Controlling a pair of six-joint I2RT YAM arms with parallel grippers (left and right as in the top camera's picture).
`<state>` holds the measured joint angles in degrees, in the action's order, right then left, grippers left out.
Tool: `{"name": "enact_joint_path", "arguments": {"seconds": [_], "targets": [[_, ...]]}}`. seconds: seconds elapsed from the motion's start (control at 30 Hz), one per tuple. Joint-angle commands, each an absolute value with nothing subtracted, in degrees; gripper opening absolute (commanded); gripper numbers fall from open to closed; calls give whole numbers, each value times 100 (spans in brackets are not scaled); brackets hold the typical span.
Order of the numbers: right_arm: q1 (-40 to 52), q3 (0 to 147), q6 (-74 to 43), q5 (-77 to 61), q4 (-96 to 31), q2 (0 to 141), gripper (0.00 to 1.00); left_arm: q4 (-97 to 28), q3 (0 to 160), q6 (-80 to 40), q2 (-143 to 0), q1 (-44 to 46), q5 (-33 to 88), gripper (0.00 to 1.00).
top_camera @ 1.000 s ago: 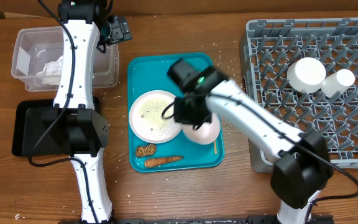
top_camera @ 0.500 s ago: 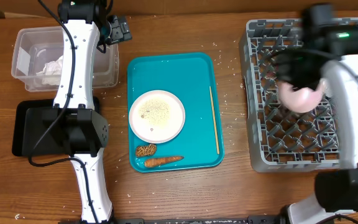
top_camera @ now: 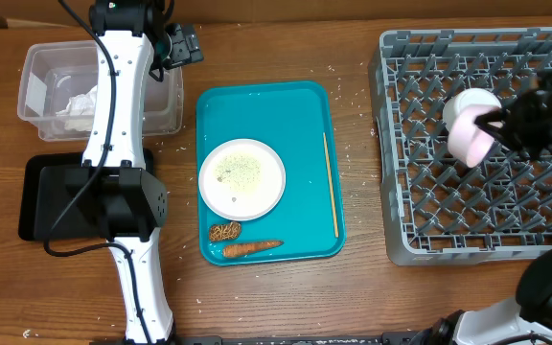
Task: Sort waste into correct bins and load items into the dishwasher
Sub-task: 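Carry the pink-rimmed plate right and set it in the rack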
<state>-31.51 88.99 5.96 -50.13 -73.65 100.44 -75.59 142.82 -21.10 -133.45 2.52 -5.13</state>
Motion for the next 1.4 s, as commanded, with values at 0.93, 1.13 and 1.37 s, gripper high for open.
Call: {"name": "enact_joint_path", "arguments": {"seconds": [0.93,1.13,1.37], "targets": [[-3900,7262,1653,-6182,-6960,10003,4,-7561,14258,-2231,-13351,270,-486,100],[-4274,8058,989,-5419,-7166,9996,4,-7561,14258,-2231,-13351,270,-486,100],[-4477,8989,67,-3319,-7732,9985,17,-7561,14258,-2231,-13351,270,-486,100]]}}
